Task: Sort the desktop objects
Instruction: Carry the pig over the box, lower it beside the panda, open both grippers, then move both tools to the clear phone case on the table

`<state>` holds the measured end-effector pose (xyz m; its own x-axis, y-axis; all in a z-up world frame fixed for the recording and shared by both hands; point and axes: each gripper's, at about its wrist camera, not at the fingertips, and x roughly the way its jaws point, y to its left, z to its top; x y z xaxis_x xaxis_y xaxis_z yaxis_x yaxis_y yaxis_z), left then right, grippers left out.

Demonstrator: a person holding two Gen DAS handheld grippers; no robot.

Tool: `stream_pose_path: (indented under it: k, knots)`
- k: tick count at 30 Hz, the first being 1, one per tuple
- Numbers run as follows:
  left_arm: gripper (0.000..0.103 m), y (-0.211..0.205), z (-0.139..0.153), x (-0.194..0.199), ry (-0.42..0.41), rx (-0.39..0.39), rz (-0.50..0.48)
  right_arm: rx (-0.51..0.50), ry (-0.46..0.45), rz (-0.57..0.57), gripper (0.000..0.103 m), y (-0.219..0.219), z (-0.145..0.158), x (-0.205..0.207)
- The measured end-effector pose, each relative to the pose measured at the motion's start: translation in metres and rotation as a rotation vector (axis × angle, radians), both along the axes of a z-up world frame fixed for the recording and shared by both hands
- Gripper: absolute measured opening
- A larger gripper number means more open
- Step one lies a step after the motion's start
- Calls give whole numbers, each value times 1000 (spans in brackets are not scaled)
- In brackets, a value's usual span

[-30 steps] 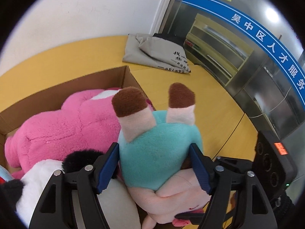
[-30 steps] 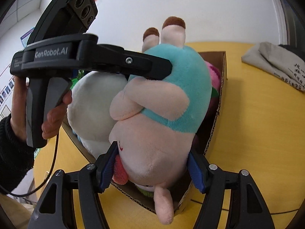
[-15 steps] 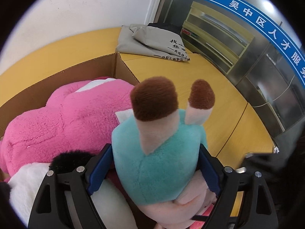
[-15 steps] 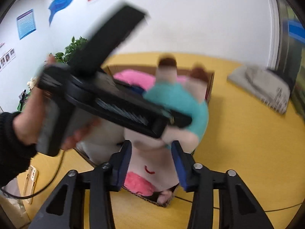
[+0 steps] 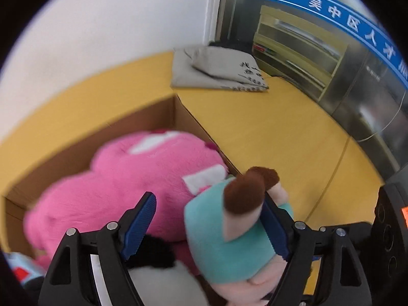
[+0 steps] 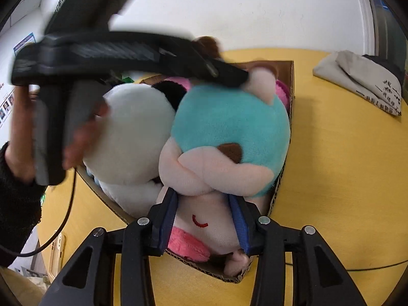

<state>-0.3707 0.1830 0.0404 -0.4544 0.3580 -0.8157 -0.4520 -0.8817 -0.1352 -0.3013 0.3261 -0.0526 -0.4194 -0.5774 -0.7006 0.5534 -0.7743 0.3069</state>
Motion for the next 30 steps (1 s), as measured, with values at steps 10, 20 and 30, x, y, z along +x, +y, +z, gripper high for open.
stream_pose_path:
  k: [10,20,30]
  knots:
    - [89,-1,-12,6,37,-118,22,49,15,-22,47,-7,3,8]
    - [87,-96,55,94,124,152,101,5,151,-21,98,-11,50,69]
    - [87,-222,29,266,51,243,239,-81,192,45,100,-43,78,168]
